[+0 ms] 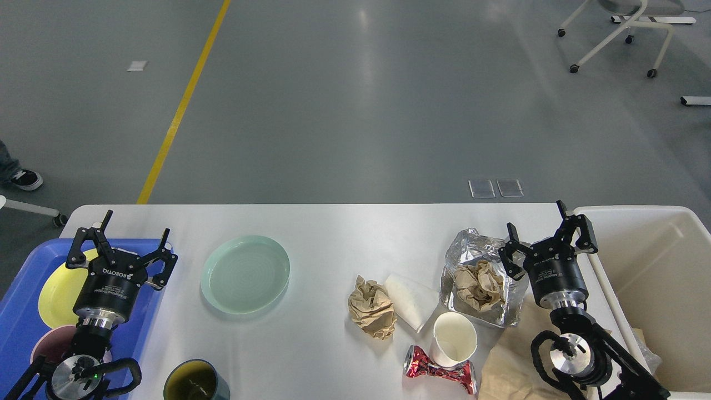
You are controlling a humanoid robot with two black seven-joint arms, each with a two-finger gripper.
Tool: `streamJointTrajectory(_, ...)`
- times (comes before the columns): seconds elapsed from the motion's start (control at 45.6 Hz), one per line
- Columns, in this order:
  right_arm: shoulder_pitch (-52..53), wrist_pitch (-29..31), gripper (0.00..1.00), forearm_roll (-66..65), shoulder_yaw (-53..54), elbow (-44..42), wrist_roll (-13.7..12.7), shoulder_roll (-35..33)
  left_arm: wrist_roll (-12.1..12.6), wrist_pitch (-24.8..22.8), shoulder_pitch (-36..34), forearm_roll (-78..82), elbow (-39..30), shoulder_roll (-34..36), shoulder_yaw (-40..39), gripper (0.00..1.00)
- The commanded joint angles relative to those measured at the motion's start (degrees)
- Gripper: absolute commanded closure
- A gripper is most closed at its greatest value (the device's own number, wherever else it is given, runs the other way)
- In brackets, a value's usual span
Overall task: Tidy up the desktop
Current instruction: 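Lower the pink mug onto the blue tray and open the left gripper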
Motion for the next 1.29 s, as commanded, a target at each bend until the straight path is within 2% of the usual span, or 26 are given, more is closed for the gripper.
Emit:
streamJointTrajectory(0.0, 0.0, 0.0, 0.00, 0.0, 0.0, 0.0, 0.0, 0.0, 0.0, 0.6, 0.6, -0.3, 0.0, -0.2, -0.2, 0.03)
streamJointTrajectory(0.57, 0.0, 0.0, 0.00, 0.0, 0.0, 0.0, 0.0, -0.1, 0.4, 2.5, -0.8, -0.9, 0.1, 0.9, 0.1, 0.03)
streamJointTrajectory(0.898, 0.0, 0.0, 0.00, 0.0, 0.0, 0.0, 0.0, -0.1, 1.0, 2.4, -1.6, -0.7, 0.1, 5.2, 1.5, 0.03)
streamJointTrajectory(1.074, 0.0, 0.0, 0.00, 0.0, 0.0, 0.0, 0.0, -0.1, 0.1, 2.8, -5.3, -1.4, 1.1, 15.5, 10.8, 0.03)
streamJointTrajectory(1.205, 0.0, 0.0, 0.00, 0.0, 0.0, 0.0, 0.0, -0.1, 0.2, 2.8, -11.2, -1.1, 3.1, 25.1, 22.8, 0.03)
streamJointTrajectory(1.271, 0.0, 0.0, 0.00, 0.0, 0.0, 0.0, 0.0, 0.0, 0.8, 2.4, -15.3, -0.8, 3.1, 30.8, 32.1, 0.03)
